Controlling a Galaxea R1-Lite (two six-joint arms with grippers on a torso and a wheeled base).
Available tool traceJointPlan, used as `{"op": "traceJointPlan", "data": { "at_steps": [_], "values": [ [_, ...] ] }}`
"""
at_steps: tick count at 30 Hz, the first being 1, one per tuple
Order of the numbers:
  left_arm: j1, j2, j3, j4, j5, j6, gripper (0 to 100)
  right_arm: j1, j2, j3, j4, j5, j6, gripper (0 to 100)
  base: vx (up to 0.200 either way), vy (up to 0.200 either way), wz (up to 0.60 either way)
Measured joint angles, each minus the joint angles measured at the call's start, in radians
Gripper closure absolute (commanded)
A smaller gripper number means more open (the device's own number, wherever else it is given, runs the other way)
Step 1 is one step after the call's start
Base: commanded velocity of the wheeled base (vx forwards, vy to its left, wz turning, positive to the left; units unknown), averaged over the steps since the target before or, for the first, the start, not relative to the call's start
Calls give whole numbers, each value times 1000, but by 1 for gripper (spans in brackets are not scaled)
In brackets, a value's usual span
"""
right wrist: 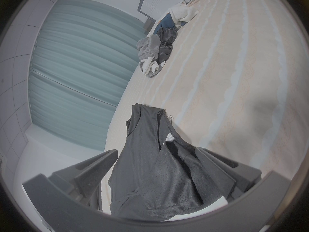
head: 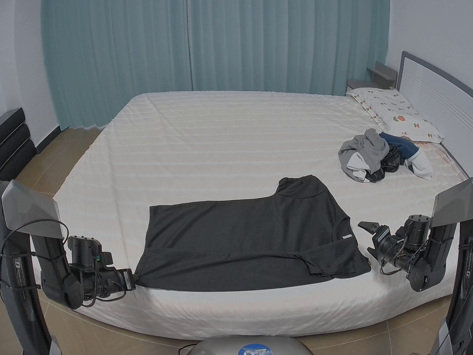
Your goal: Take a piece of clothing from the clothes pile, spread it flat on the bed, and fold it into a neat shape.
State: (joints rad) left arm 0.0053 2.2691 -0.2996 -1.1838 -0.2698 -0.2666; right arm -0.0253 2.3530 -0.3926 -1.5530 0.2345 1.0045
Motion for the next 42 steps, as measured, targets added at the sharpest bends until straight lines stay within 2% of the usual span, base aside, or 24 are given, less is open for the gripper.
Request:
{"op": "traceJointPlan", "data": {
  "at_steps": [6, 22, 23, 30, 34, 37, 42],
  "values": [
    [0, -9, 18, 26, 0, 28, 100, 0, 1, 1, 0, 0, 0, 0, 0, 0, 0],
    [0, -33, 27, 62, 0, 31, 100, 1, 3, 4, 0, 0, 0, 0, 0, 0, 0],
    [0, -33, 24, 62, 0, 31, 0, 1, 3, 4, 0, 0, 0, 0, 0, 0, 0],
    [2, -34, 0, 55, 0, 17, 0, 1, 3, 4, 0, 0, 0, 0, 0, 0, 0],
    [7, -44, -32, 53, 0, -29, 0, 1, 3, 4, 0, 0, 0, 0, 0, 0, 0],
    [9, -63, -54, 53, -1, -103, 0, 1, 4, 4, 0, 0, 0, 0, 0, 0, 0],
    [9, -95, -107, 53, -1, -276, 0, 4, 5, 4, 0, 0, 0, 0, 0, 0, 0]
  ]
}}
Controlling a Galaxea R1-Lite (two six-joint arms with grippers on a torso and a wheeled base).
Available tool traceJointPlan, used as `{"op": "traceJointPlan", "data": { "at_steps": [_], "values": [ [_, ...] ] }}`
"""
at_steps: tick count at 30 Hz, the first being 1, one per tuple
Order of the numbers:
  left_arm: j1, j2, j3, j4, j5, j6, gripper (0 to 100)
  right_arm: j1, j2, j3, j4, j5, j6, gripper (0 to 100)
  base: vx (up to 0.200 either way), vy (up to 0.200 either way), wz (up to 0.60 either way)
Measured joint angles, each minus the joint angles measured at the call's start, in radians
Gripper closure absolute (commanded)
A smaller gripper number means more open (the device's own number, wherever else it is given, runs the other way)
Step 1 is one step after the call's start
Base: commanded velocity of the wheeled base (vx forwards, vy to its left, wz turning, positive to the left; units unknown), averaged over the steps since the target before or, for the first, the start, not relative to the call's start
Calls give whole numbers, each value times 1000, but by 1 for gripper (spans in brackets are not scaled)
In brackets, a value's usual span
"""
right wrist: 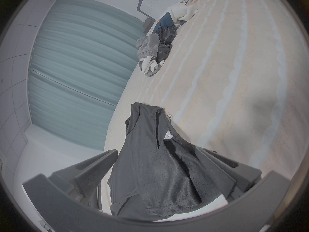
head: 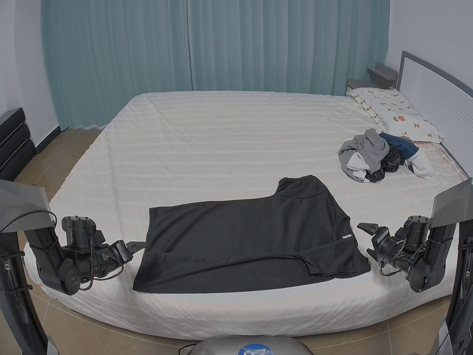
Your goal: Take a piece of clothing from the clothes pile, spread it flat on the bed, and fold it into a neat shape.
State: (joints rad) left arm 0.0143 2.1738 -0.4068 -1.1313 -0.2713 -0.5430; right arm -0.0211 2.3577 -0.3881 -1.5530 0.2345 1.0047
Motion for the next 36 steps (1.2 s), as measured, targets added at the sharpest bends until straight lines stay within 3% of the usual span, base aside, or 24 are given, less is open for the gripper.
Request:
{"op": "traceJointPlan", "data": {
  "at_steps": [3, 9, 21, 27, 36],
  "values": [
    [-2, -10, -39, 4, 0, -70, 0, 2, 1, 0, 0, 0, 0, 0, 200, 0, 0],
    [-13, -16, -72, 7, 1, -88, 0, 4, 1, 0, 0, 0, 0, 0, 200, 0, 0],
    [-32, 6, -98, 9, 5, -120, 0, 6, 2, 0, 0, 0, 0, 0, 0, 0, 0],
    [-46, 17, -113, 11, 14, -156, 0, 8, 3, -1, 0, 0, 0, 0, 0, -200, 0],
    [-50, 29, -131, 9, 18, -159, 0, 11, 3, 0, 0, 0, 0, 0, 0, 0, 0]
  ]
}}
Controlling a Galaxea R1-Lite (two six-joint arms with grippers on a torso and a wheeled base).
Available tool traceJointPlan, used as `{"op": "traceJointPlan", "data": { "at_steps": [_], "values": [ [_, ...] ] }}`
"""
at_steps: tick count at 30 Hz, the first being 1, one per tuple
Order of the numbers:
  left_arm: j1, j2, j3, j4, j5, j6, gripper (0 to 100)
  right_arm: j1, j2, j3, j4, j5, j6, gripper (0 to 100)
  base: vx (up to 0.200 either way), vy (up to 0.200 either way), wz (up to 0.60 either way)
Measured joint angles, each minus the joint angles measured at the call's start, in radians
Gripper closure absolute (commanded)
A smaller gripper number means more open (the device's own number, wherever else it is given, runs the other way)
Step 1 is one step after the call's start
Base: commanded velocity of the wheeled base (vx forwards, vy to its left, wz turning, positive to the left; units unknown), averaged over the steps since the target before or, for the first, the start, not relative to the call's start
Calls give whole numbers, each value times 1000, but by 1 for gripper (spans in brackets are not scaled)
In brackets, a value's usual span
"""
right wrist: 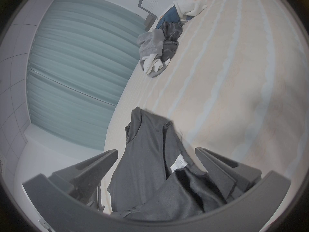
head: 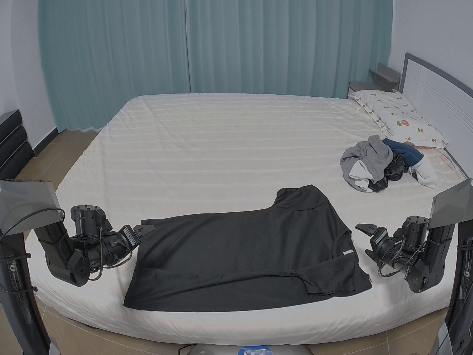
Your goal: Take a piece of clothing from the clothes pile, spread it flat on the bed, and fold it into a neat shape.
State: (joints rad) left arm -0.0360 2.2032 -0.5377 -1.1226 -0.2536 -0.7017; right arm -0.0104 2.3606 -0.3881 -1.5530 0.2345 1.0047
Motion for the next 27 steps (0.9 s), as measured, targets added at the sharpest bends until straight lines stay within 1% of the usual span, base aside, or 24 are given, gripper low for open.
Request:
{"op": "traceJointPlan", "data": {
  "at_steps": [4, 9, 11, 15, 18, 27],
  "values": [
    [0, 10, -17, 0, 23, -3, 0, 1, 0, 1, 0, 0, 0, 0, 0, 0, 0],
    [3, 36, -85, 11, 123, -4, 0, 2, 2, 2, 0, 0, 0, 0, 0, 0, 0],
    [5, 47, -122, 43, 141, -4, 0, 2, 3, 3, 0, 0, 0, 0, 0, 0, 0],
    [5, 68, -215, 167, 153, -4, 0, 1, 5, 3, 0, 0, 0, 0, 0, 0, 0],
    [9, 89, -302, 229, 155, -3, 0, 1, 6, 3, 0, 0, 0, 0, 0, 0, 0],
    [11, 206, -490, 277, 170, 52, 0, 15, 12, 6, 0, -1, 0, 0, 0, 0, 0]
  ]
}}
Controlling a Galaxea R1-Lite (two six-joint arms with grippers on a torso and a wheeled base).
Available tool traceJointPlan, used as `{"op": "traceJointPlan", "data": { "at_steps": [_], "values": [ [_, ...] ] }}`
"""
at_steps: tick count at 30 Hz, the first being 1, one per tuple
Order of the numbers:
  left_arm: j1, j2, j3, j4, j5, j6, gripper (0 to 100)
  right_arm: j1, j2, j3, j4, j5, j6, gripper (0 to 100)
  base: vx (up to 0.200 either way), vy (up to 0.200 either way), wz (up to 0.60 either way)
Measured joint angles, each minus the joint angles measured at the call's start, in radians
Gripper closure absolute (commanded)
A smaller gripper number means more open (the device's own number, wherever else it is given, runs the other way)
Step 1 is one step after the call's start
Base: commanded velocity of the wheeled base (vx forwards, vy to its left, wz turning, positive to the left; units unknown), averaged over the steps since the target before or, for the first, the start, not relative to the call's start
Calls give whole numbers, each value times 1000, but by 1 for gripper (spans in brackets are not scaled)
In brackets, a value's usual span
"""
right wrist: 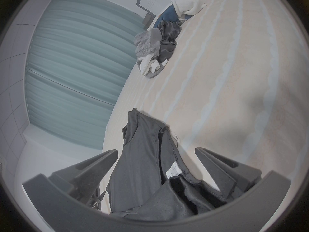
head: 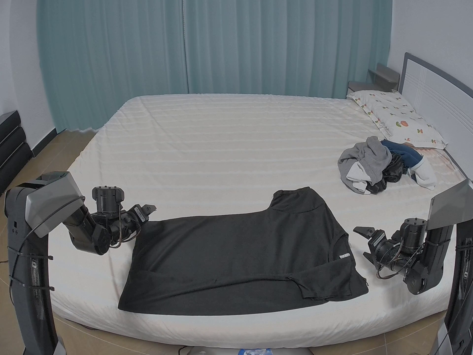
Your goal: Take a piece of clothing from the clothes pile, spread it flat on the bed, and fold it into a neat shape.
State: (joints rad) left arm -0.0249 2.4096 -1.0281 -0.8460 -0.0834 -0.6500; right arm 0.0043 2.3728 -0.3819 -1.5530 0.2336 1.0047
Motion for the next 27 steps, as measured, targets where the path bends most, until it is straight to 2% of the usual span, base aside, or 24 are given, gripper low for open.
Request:
{"op": "traceJointPlan", "data": {
  "at_steps": [16, 17, 27],
  "values": [
    [-6, 120, -103, -2, 41, 0, 0, 23, 5, 4, 0, -6, 2, 0, 0, 0, 0],
    [-7, 121, -103, -3, 42, 0, 100, 23, 6, 4, 0, -6, 2, 0, 0, 0, 0],
    [-4, 104, -57, -16, 46, -12, 100, 50, 2, -11, 0, -15, 28, 0, 0, 0, 0]
  ]
}}
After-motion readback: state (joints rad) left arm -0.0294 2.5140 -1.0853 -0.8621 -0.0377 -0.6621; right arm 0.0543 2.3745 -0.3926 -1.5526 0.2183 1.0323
